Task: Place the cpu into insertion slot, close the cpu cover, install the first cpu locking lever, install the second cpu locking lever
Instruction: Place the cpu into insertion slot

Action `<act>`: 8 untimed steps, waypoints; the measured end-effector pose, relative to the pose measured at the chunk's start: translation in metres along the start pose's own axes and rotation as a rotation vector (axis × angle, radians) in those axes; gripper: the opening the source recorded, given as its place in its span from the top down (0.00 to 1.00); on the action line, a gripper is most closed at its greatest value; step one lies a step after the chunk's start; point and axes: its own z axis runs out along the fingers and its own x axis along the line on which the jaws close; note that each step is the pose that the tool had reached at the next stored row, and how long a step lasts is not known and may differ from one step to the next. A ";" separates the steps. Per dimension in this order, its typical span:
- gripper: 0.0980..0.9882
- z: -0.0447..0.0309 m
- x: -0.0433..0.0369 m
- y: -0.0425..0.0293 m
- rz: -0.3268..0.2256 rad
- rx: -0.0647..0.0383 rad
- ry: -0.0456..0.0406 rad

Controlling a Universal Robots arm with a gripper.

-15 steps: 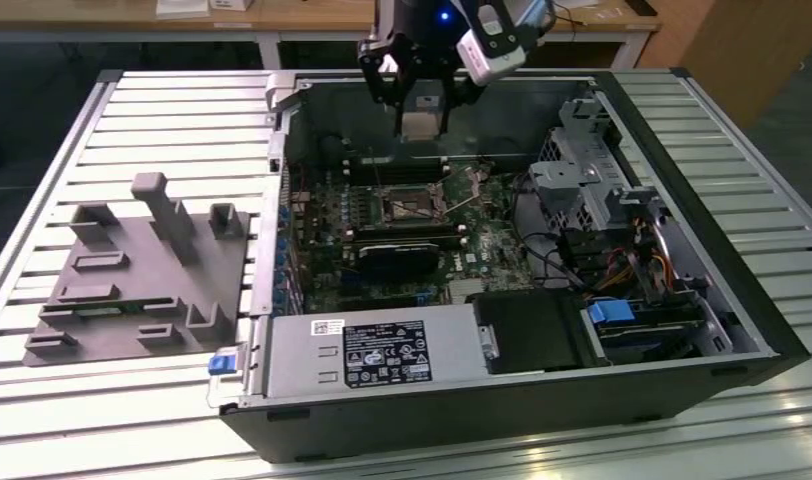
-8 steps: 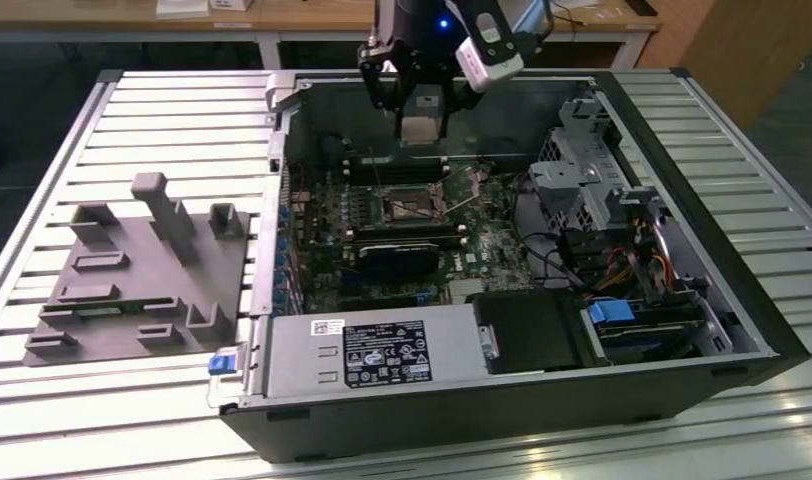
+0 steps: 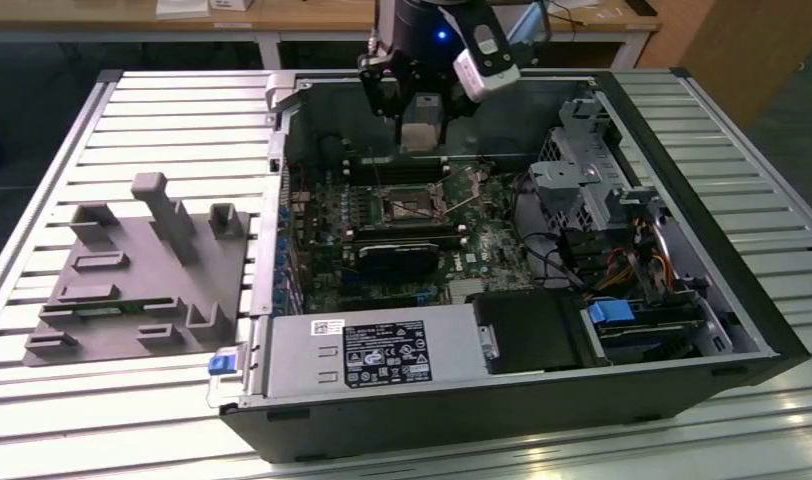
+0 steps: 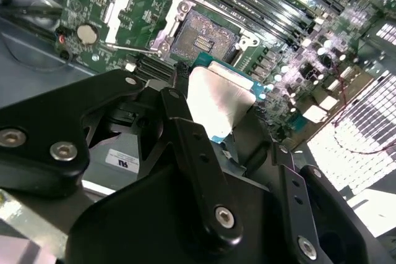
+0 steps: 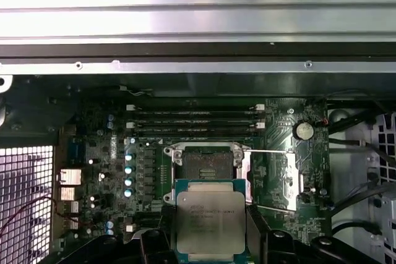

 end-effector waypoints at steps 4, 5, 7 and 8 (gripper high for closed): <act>0.51 0.0035 -0.0001 -0.0003 0.073 -0.001 -0.0065; 0.51 0.0042 -0.0001 -0.0004 0.091 -0.002 -0.0081; 0.51 0.0056 -0.0001 -0.0005 0.127 -0.002 -0.0113; 0.51 0.0060 -0.0001 -0.0005 0.146 -0.003 -0.0130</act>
